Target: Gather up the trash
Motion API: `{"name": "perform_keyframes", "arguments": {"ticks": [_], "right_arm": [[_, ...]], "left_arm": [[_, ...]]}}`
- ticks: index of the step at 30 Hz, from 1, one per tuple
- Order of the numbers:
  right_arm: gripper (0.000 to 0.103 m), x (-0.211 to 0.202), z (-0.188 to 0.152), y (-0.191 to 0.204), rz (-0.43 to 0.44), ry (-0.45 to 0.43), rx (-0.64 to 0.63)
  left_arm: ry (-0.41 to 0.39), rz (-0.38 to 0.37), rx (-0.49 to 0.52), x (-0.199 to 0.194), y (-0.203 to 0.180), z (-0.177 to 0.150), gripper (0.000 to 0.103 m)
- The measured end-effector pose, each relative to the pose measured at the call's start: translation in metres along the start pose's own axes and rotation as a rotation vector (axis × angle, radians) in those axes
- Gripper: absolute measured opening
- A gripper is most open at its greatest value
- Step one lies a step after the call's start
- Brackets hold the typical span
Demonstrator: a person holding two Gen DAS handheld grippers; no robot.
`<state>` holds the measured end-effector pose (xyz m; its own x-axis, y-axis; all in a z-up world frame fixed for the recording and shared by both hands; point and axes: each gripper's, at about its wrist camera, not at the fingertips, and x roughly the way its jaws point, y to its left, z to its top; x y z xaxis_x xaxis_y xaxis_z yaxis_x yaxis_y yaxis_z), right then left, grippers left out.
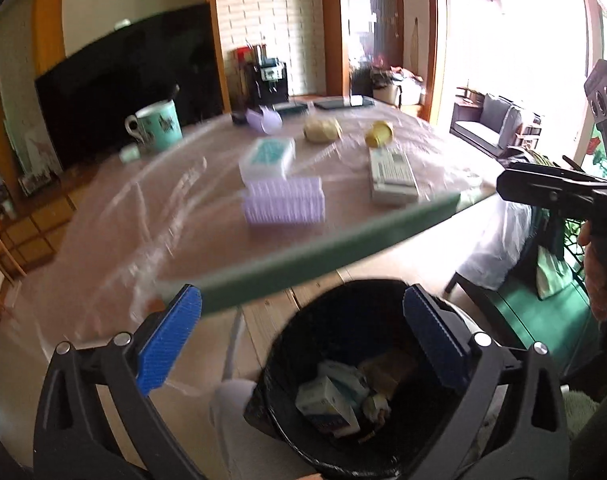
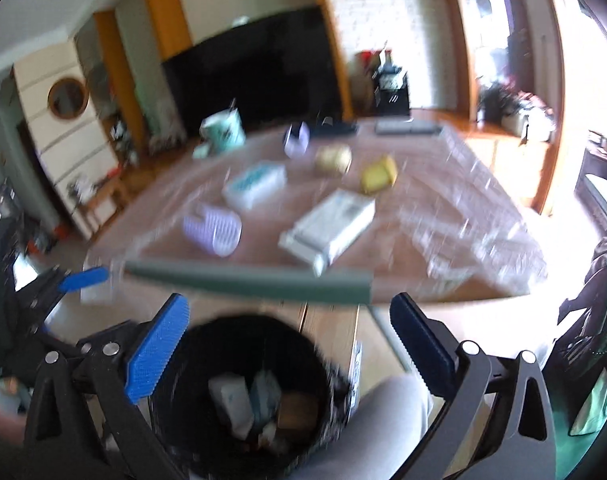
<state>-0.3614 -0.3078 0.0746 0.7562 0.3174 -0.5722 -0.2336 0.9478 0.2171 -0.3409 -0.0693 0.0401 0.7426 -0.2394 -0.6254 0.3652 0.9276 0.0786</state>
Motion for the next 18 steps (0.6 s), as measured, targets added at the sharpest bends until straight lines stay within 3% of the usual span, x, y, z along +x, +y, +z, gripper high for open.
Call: {"name": "perform_keyframes", "arguments": {"ticks": [4, 9, 14, 18], "right_arm": [[0.099, 0.013, 0.021, -0.004, -0.006, 0.002, 0.048], [0.099, 0.033, 0.034, -0.006, -0.028, 0.035, 0.075], [0.099, 0.068, 0.044, -0.016, -0.077, 0.076, 0.17], [0.099, 0.098, 0.047, -0.023, -0.092, 0.128, 0.233]], "left_arm": [[-0.014, 0.027, -0.026, 0.003, 0.01, 0.023, 0.101], [0.005, -0.023, -0.095, 0.015, 0.025, 0.033, 0.101], [0.027, 0.014, -0.077, 0.039, 0.023, 0.038, 0.101], [0.048, -0.001, -0.089, 0.06, 0.025, 0.042, 0.101]]}}
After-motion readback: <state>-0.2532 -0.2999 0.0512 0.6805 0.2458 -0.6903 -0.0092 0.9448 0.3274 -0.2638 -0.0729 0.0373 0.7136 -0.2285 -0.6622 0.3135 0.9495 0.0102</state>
